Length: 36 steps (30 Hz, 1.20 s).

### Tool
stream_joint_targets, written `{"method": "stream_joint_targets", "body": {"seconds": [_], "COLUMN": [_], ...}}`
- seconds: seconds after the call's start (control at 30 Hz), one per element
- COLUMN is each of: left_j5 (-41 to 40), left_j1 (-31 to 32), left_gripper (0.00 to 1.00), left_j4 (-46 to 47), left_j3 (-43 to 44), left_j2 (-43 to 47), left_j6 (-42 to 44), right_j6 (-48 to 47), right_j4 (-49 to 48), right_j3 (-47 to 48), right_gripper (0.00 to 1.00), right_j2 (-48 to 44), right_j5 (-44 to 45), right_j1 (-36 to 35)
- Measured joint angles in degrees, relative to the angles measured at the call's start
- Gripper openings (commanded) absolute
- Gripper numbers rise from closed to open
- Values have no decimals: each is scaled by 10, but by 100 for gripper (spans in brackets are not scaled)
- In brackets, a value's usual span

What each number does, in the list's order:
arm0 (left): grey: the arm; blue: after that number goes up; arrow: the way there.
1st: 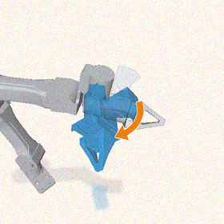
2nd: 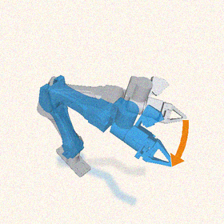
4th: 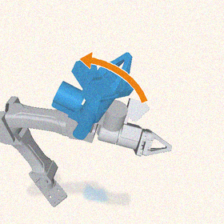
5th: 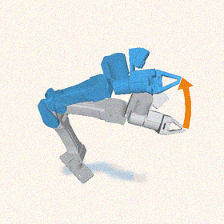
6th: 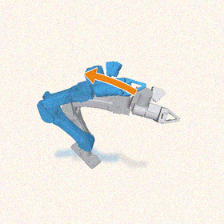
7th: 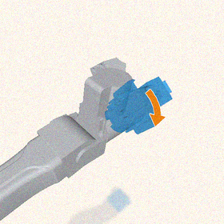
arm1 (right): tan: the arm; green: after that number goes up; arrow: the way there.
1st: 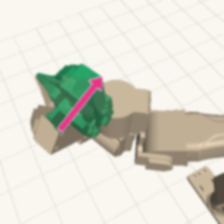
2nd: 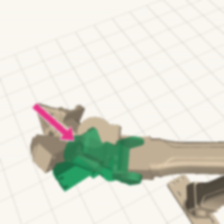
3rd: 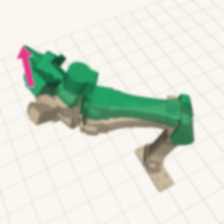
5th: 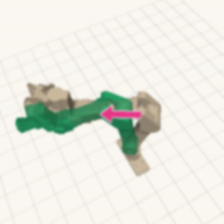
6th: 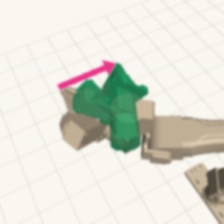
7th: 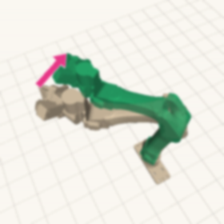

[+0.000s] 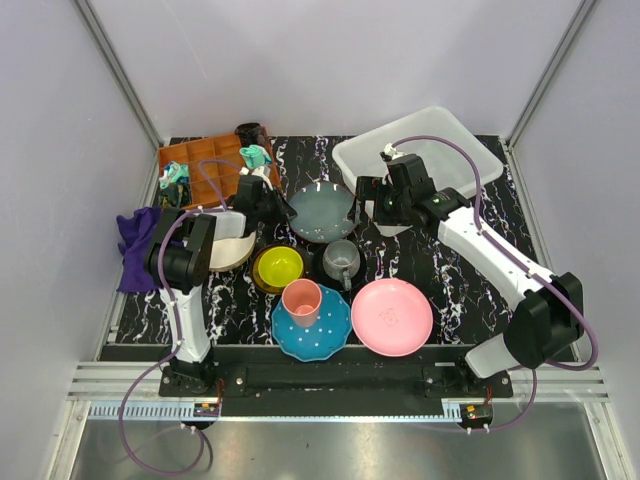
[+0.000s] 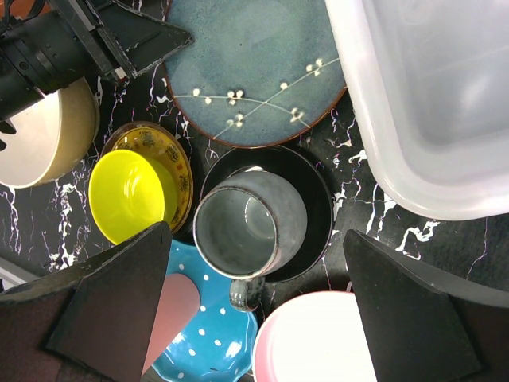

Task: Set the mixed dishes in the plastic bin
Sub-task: Pick up the plate at the center of the board.

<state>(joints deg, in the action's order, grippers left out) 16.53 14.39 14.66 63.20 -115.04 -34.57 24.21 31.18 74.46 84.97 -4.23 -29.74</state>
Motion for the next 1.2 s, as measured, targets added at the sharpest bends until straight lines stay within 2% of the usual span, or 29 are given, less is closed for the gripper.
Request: {"method": "stream_joint_targets", "body": {"seconds": [0.07, 0.67, 1.2], "left_j5": [0, -6, 6], "left_j1": [0, -3, -38], "left_gripper": [0, 0, 0], "left_j4": [-2, -78, -101], "left_j3": [0, 1, -10], "left_j2": [1, 62, 108], "left_j6": [0, 1, -5], "right_j6": [0, 0, 1], "right_j4": [0, 0, 0], "right_j3": [0, 0, -5], "right_gripper": [100, 100, 100], "right_j2": [0, 2, 2], "right_j5": [0, -2, -10], "right_j1": [0, 0, 0]}}
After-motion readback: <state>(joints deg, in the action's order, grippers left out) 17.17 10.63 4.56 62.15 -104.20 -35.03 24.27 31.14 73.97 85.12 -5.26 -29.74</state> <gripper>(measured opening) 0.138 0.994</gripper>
